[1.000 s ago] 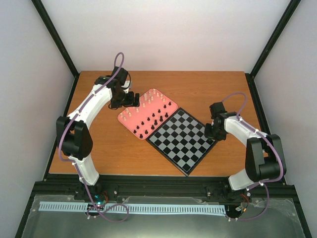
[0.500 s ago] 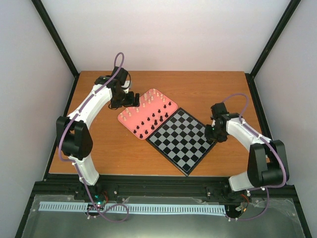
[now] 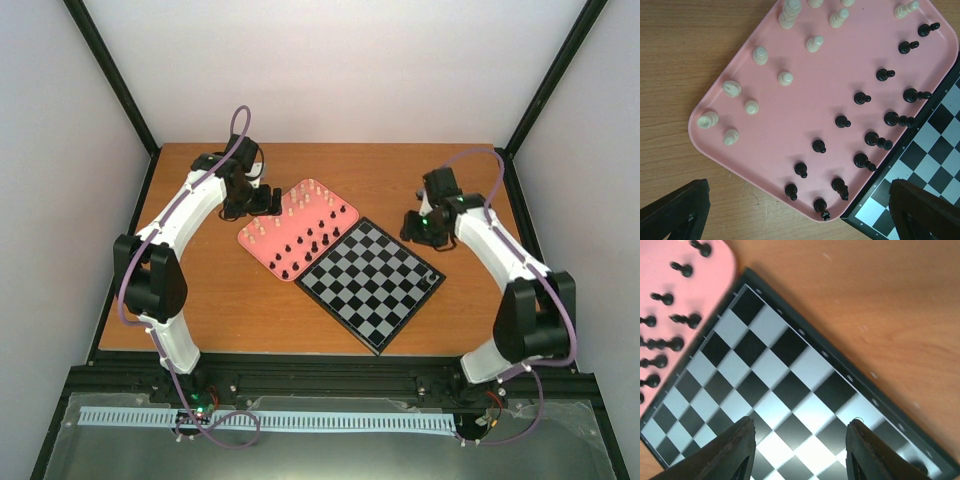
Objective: Set up the chess pieces on the board
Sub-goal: Pick up the chess piece from the storage box.
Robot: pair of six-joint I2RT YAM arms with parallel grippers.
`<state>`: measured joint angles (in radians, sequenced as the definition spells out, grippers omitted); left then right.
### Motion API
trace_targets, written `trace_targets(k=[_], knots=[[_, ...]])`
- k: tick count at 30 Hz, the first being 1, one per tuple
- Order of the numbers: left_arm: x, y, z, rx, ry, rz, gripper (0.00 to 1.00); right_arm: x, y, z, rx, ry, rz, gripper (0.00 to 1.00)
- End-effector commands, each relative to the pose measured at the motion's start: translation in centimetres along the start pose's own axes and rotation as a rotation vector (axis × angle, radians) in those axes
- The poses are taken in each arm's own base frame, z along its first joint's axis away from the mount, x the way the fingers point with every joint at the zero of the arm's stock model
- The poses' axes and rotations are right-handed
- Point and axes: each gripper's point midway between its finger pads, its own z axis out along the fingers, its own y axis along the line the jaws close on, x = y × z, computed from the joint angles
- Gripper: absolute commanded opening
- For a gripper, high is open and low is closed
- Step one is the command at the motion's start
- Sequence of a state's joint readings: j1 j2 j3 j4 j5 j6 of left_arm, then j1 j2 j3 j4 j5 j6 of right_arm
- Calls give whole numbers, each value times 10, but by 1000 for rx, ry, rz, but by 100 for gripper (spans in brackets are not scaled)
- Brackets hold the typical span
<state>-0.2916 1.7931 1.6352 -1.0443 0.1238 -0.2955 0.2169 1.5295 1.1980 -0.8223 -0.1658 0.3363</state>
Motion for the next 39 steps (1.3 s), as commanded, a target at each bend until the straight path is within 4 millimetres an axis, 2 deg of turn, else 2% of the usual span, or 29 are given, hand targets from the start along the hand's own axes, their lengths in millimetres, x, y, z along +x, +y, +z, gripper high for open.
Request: trace_targets(k=[1, 3, 4, 6, 8, 13, 18, 23, 32, 39], knots=[[-9, 0, -8, 0, -31, -9, 100, -31, 49, 24, -76, -1, -109, 50], [-9, 1, -10, -8, -35, -8, 100, -53, 75, 32, -109, -27, -150, 50], [-9, 1, -11, -11, -37, -7, 100, -57, 85, 45, -120, -15, -164, 50], [-10, 1, -12, -13, -40, -5, 100, -70, 101, 55, -147, -26, -178, 49], [-9, 2, -13, -17, -41, -6, 100, -78, 112, 75, -160, -18, -192, 48], [-7, 3, -12, -18, -39, -6, 100, -94, 134, 109, -173, -12, -239, 47], [-7, 3, -11, -18, -36, -7, 100, -108, 140, 136, -165, -20, -238, 44], [-6, 4, -10, -19, -33, -7, 100, -113, 149, 152, -178, -6, -254, 38], [-6, 4, -8, -20, -27, -7, 100, -116, 149, 172, -151, 12, -240, 29], [-5, 4, -6, -19, -22, -8, 100, -108, 142, 184, -108, 42, -242, 29]])
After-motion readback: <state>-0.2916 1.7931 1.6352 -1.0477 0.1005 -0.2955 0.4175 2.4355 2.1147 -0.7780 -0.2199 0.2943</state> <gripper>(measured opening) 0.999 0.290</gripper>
